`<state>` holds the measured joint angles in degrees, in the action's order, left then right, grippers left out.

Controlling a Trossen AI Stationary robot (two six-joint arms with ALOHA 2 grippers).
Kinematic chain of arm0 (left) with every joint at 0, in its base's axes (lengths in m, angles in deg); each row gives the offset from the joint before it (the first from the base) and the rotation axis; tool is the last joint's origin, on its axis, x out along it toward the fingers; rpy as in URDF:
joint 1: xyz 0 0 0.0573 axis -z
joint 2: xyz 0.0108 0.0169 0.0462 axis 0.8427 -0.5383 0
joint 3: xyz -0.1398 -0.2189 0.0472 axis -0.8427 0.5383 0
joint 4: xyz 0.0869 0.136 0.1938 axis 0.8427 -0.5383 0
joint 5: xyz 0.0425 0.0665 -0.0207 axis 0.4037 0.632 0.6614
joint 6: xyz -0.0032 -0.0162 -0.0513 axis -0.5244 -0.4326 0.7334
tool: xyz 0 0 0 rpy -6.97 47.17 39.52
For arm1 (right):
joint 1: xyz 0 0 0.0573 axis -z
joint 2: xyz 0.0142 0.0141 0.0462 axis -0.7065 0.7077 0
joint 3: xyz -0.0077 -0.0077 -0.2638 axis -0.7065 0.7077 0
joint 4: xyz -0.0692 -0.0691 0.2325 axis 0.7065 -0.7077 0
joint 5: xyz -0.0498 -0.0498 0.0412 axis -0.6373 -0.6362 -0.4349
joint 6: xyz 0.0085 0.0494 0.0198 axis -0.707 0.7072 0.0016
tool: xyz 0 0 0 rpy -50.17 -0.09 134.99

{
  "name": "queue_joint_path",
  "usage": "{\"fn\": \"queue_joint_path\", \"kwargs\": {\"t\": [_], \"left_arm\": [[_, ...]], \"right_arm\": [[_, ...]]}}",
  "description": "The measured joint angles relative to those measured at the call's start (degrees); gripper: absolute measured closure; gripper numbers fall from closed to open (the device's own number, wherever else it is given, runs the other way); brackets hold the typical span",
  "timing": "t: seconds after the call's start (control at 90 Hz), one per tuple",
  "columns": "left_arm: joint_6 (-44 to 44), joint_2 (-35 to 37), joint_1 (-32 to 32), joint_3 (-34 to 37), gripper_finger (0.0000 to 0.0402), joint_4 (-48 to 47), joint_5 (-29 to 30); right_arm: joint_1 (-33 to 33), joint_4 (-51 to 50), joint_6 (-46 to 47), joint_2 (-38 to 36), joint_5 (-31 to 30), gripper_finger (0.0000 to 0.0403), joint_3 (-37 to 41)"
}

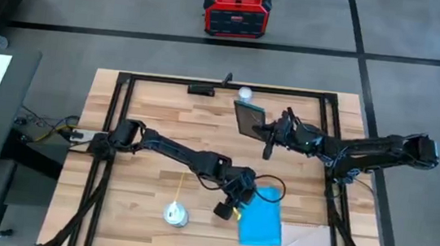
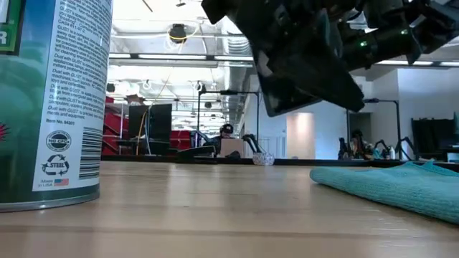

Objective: Apply microfiber cloth
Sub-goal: Wipe the front of the black tablet using blue microfiber cloth

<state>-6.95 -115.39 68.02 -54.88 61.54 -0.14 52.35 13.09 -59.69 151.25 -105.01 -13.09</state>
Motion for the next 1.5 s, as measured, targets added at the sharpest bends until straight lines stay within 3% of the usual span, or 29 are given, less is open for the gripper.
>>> {"fn": "queue_joint_path", "kwargs": {"t": [0.267, 0.733, 0.967, 1.067, 1.211, 1.356, 1.5], "left_arm": [[1.03, -4.11, 0.96, 0.07, 0.0247, 3.71, 0.48], [0.51, -11.3, 0.96, -4.55, 0.0246, 1.79, 0.87], [-4.02, -11.91, 0.98, -4.46, 0.0249, 2.17, 5.99], [-4.65, -13.11, 0.92, -4.61, 0.0278, 2.74, 8.11], [-4.43, -15.46, 0.67, -4.72, 0.0383, 2.94, 10.93], [-4.42, -15.64, 0.5, -4.76, 0.0398, 2.27, 13.06], [-6.41, -12.19, 0.5, -4.33, 0.04, -1.78, 20.54]], "right_arm": [[-0.26, -1.99, -0.38, 0.01, 0.01, 0.0394, -1.13], [-0.3, -2.94, -1.94, 0.02, -1.44, 0.0394, -1.13], [-0.8, -3.02, -2.11, 0.02, -3.19, 0.0394, -1.13], [-1.76, -3.02, -2.92, 0.02, -4.98, 0.0394, -1.13], [-2.84, -3.31, -3.02, 0.02, -6.11, 0.0394, -1.13], [-3.12, -3.34, -3.01, -0.28, -6.85, 0.0394, -1.13], [-3.37, -4.15, -3.4, -2.59, -7.56, 0.0394, -1.13]]}}
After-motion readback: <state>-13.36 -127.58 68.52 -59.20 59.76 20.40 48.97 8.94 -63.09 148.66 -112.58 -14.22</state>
